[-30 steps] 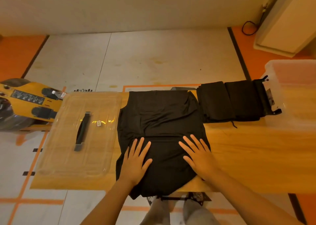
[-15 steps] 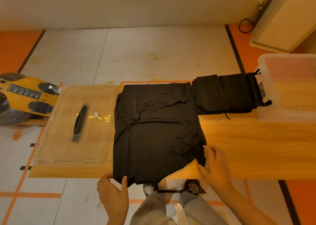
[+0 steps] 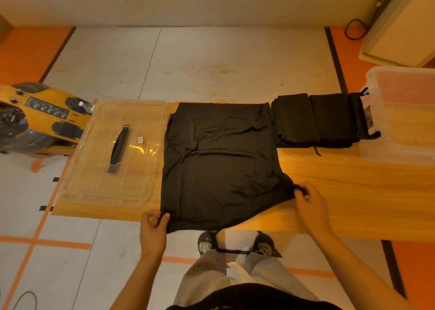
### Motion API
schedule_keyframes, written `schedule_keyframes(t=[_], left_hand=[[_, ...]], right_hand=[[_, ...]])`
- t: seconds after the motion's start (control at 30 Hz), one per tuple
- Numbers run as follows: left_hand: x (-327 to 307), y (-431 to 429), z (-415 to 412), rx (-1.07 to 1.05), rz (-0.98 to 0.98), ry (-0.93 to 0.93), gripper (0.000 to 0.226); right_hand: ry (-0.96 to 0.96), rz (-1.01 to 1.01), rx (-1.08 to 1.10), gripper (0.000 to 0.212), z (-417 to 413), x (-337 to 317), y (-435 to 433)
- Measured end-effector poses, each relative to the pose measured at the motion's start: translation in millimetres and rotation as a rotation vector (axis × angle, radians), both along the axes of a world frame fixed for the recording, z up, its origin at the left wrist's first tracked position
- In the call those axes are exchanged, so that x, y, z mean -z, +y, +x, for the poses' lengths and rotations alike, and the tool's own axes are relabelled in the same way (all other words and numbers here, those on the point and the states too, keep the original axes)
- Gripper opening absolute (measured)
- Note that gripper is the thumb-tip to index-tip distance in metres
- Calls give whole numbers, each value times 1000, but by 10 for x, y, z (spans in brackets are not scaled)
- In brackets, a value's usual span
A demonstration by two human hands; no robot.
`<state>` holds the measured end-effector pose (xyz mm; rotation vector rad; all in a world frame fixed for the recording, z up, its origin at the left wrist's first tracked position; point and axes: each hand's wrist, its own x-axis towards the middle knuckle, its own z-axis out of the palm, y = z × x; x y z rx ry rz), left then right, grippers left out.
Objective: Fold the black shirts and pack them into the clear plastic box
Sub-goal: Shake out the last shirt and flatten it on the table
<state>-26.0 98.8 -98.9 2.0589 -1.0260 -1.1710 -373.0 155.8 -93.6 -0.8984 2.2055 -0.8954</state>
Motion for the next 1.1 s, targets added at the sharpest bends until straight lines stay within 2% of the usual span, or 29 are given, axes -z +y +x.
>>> schedule_keyframes(t=[0.1,0.2,0.27,0.43,0.6,0.7,0.87,0.97,1.1], left_hand=[[-161,-175,64,-65,-62,107,10],[-338,-315,44,-143,-68,257,4],[-412,-387,2,-175,-64,312,4],[-475,-511,-35,-266,7,426,9],[-644,-638,-19,-289,65,638,7],[-765,-770,1,-252,38,646,13],[-1004,-1055,45,-249,-32,656,11],[-1151,-1299,114,-180,-61,542,14],[-1439,-1725,104,-71,-134,487,4]], right_hand=[[-84,-58,125,14,-127,-115,-30],[-295,-115,312,11,-204,-223,-61],[-422,-136,402,16,-222,-294,-74],[-472,-120,326,21,-250,-378,-98],[-576,-111,279,20,-341,-503,-180],[-505,-88,164,30,-375,-639,-278],[-500,-222,141,11,-466,-921,-564],[-343,-247,51,5,-547,-1130,-767],[-192,-294,-37,11,-684,-1439,-1167]])
